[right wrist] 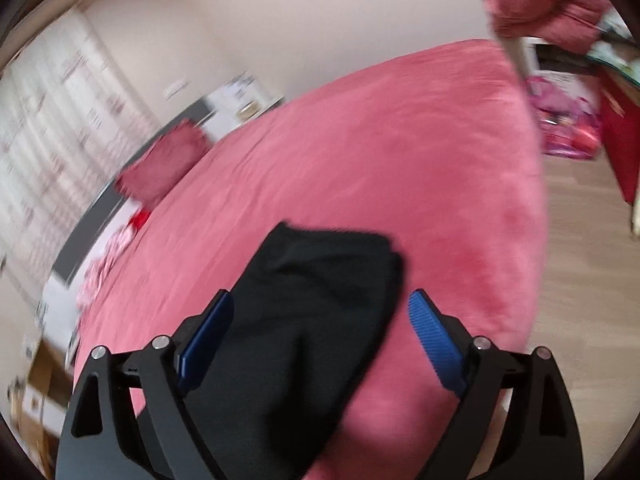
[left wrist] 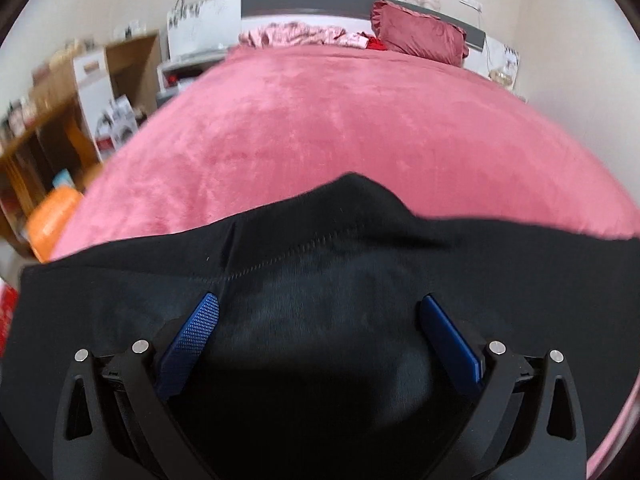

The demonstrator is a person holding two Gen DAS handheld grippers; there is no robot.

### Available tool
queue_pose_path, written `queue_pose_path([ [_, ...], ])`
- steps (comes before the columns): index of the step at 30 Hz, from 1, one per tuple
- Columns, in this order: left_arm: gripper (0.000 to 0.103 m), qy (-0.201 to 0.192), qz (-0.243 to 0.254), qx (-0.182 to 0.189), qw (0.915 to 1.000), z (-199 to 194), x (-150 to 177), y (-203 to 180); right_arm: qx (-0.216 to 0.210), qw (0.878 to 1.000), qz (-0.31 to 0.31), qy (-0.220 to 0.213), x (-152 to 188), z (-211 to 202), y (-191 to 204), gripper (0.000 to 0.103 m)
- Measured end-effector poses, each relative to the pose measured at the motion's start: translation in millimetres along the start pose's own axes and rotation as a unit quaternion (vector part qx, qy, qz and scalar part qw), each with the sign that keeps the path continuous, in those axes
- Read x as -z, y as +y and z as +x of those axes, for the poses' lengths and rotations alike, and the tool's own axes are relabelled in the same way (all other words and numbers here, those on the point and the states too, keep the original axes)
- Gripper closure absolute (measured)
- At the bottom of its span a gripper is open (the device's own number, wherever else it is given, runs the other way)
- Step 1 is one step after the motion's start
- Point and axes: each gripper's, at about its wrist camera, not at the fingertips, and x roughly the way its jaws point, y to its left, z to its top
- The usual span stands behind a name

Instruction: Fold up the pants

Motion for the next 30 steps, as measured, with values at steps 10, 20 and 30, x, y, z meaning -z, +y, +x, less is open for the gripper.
queue_pose_path([
  [10,0.003,0.014,-0.029,0.030,0.9990,-16.1,17.1,13.2,-0.058,0.988,0.110,0.094,-11.8,33.5,-36.5,0.014],
  [20,0.003,0.013,-0.016,0.029,0.9994,-19.4,24.5,8.8,-0.104,0.979,0.141,0.106,-24.6,46.5,-51.2,0.038],
  [30,0.003,0.020,-0.018,0.029,0.9992,-15.6,26.7,8.1,-0.126,0.974,0.152,0.114,-35.8,68.2,-60.3,0.074],
])
